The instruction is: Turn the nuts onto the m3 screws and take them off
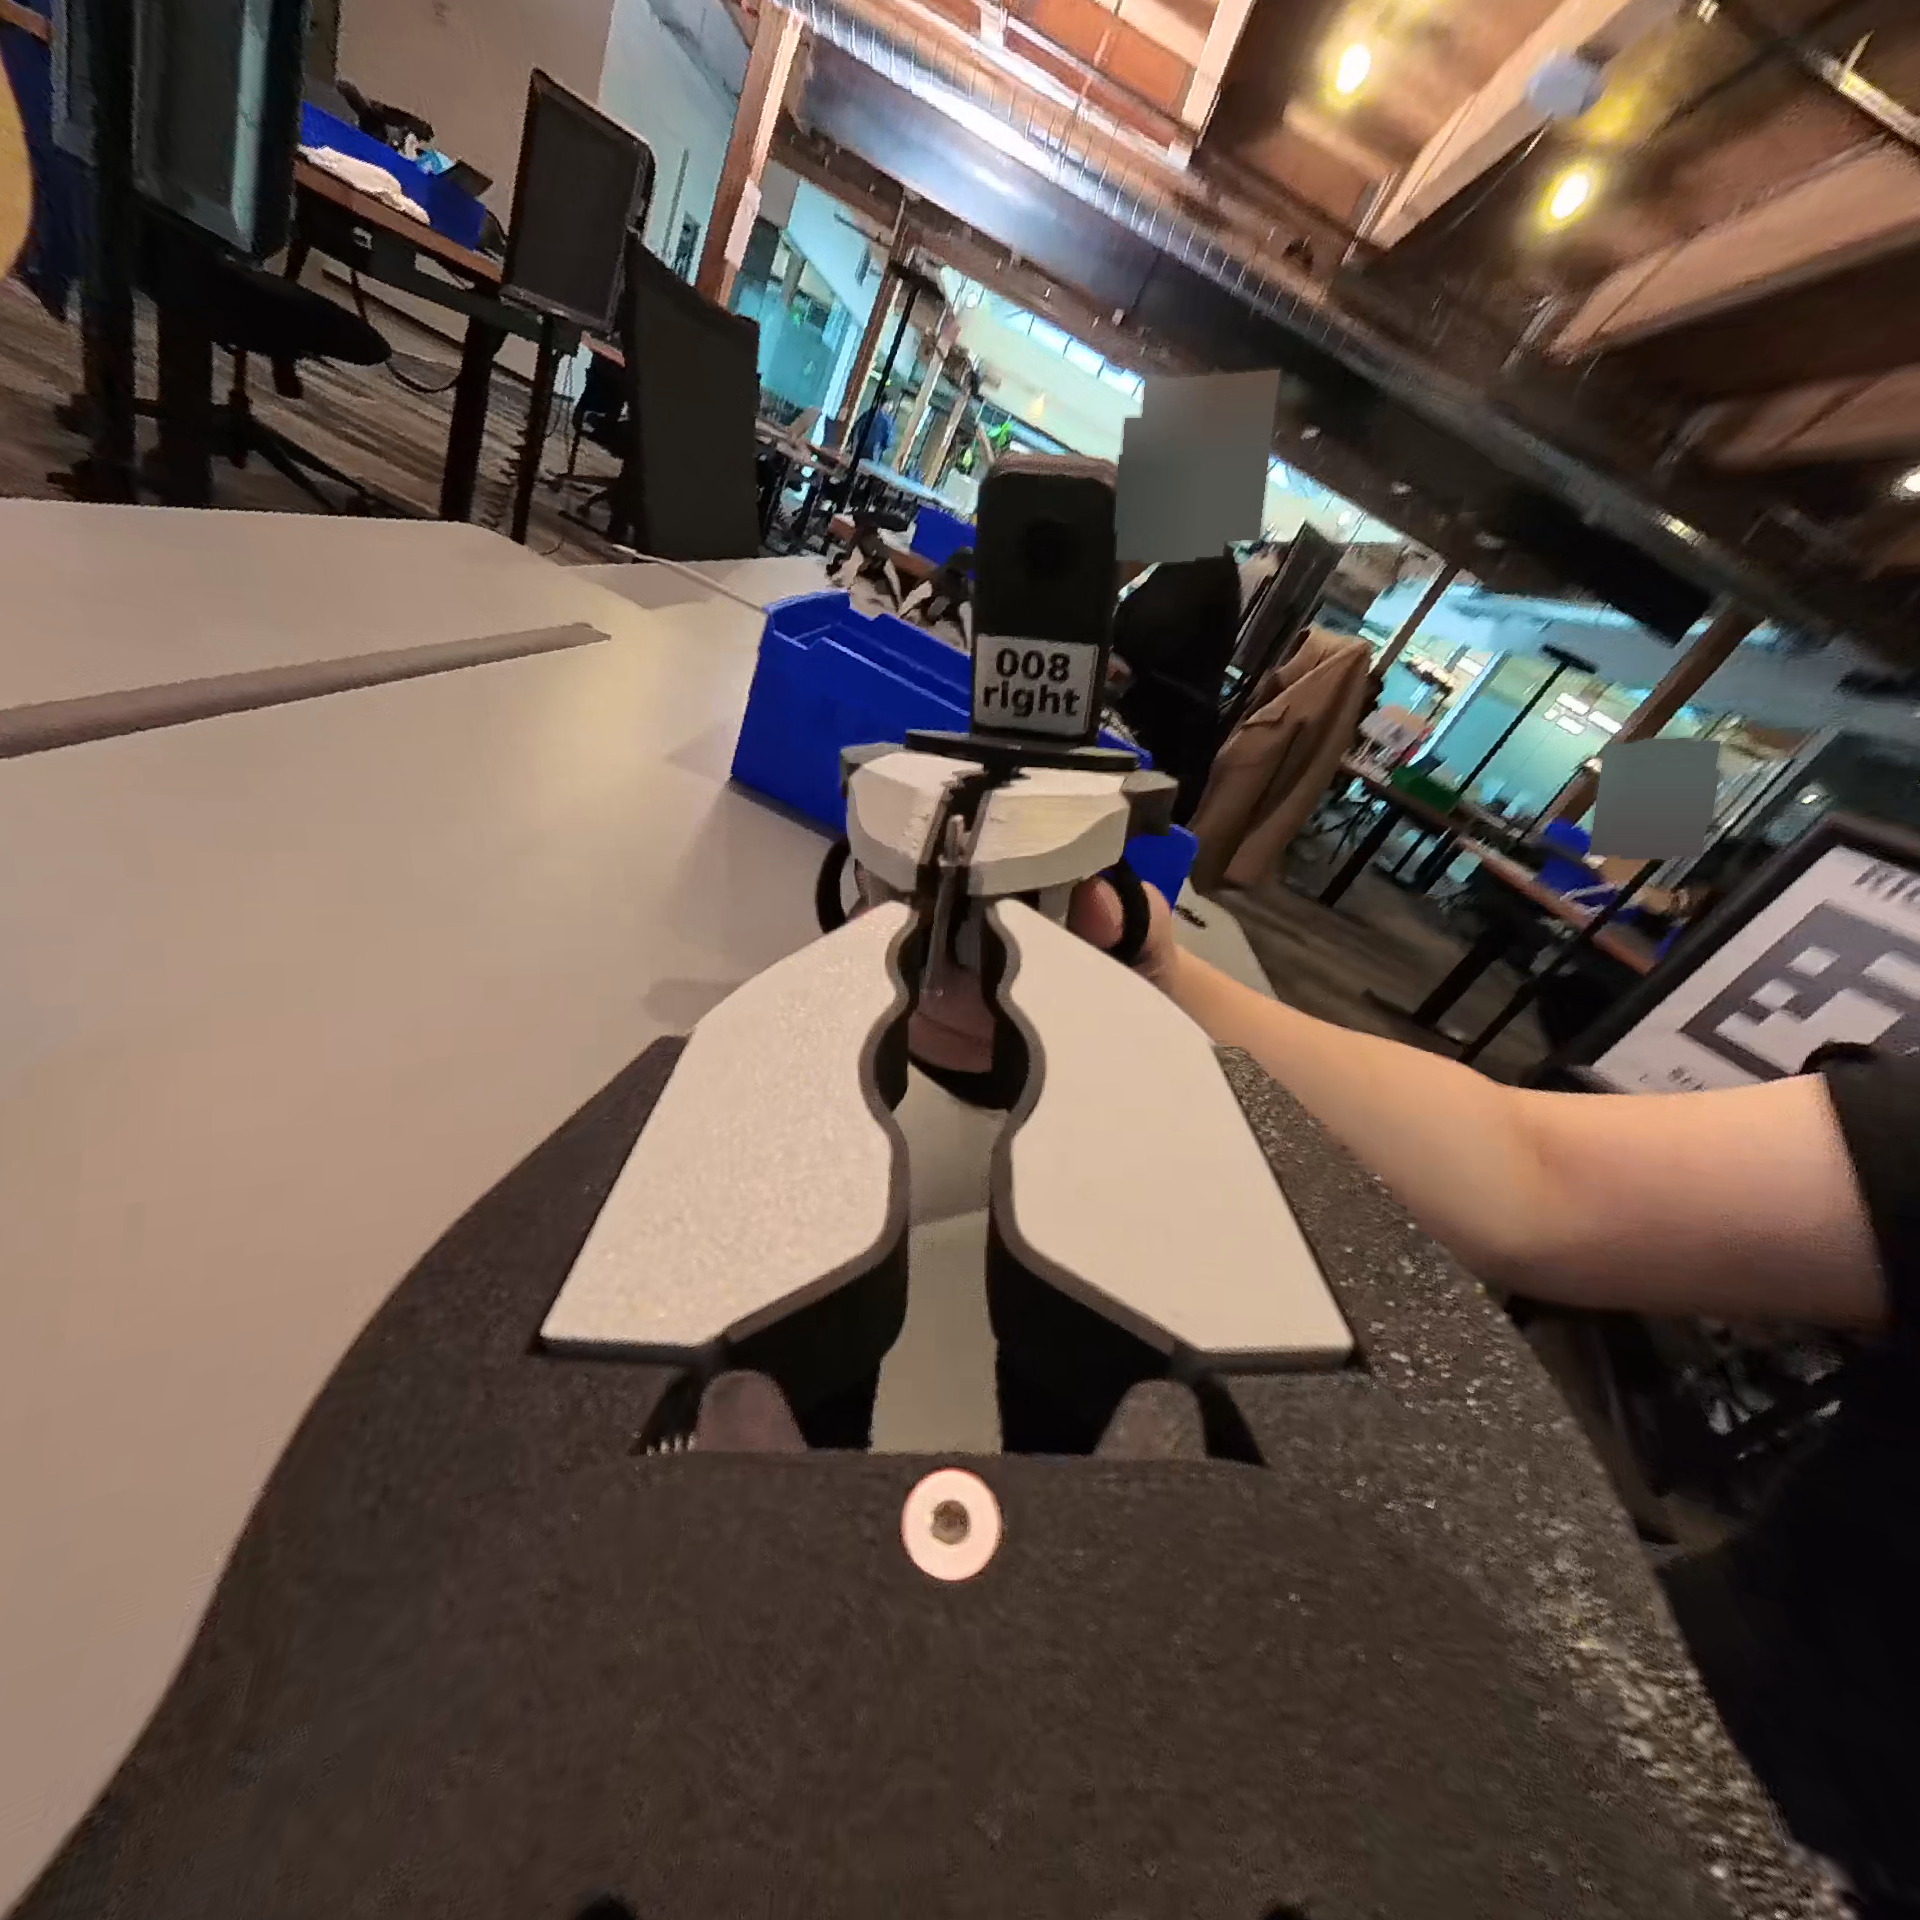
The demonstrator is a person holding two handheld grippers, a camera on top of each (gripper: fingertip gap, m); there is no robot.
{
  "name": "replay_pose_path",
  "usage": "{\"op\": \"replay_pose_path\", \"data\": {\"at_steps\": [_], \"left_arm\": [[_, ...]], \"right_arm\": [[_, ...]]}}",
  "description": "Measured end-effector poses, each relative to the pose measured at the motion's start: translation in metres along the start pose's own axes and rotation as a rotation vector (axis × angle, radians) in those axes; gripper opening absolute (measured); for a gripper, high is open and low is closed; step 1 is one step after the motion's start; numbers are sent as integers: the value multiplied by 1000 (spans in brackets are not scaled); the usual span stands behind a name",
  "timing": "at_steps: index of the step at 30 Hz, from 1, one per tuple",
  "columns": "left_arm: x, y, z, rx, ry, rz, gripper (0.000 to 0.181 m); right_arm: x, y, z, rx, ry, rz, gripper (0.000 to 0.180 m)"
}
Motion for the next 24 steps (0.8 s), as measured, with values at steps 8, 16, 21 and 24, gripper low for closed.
{"op": "replay_pose_path", "data": {"at_steps": [8, 16, 21, 24], "left_arm": [[4, 1, 6, 33, -74, -7, 10], [7, 1, 9, 66, -115, -20, 2], [6, 3, 8, 102, -116, -29, 2], [5, 4, 5, 117, -101, -36, 2]], "right_arm": [[3, 0, 3, 16, -19, -6, 5], [3, 0, 4, 16, -27, -10, 5], [3, -1, 2, -5, 14, -1, 21], [2, -1, 0, -51, 8, 30, 23]]}}
Point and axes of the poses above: each gripper's, where its closed fingertips meet, x out along the fingers, z out of its underside, y = z × x across the jaws, the point moved 10 cm from there along -x, back along the fingers, and after that the axes turned 14 degrees about y, right-handed, at the moved point
